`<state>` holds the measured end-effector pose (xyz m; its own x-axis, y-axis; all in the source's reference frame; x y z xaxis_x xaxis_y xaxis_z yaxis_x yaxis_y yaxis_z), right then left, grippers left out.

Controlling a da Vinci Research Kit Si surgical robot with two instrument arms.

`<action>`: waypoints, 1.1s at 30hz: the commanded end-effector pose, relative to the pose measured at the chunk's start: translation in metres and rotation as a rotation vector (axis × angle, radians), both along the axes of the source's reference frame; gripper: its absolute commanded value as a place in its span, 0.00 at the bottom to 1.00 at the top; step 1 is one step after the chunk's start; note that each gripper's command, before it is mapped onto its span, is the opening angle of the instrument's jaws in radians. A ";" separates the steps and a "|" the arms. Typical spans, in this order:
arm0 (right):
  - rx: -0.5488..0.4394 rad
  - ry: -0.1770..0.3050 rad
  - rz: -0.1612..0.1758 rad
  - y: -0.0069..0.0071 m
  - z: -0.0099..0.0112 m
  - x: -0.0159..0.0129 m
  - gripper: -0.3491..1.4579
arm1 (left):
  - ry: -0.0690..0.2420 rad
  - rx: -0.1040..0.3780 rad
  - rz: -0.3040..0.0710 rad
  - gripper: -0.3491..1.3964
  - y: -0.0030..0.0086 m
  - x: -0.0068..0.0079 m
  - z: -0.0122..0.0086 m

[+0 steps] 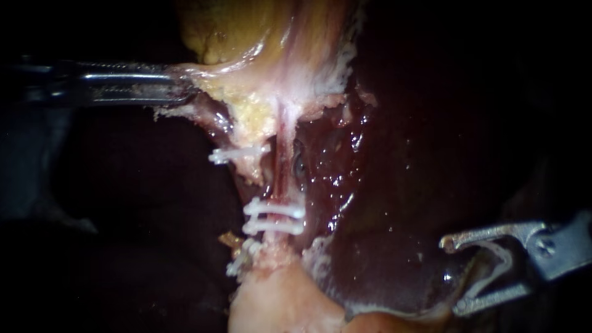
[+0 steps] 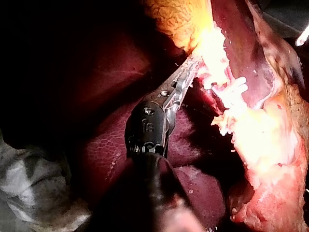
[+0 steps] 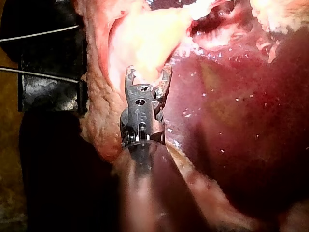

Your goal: Clipping third clip right tube

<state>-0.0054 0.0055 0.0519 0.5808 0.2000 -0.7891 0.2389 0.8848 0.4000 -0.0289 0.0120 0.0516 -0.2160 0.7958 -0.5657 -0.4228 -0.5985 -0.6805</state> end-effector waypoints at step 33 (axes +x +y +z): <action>0.128 -0.070 0.100 0.0036 0.0009 0.0043 0.47 | 0.006 0.006 -0.045 0.00 0.0029 0.0053 -0.0047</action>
<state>-0.0007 0.0094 0.0529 0.6039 0.3606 -0.7108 0.1154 0.8429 0.5256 -0.0237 0.0149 0.0469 -0.1825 0.8088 -0.5590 -0.4539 -0.5737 -0.6818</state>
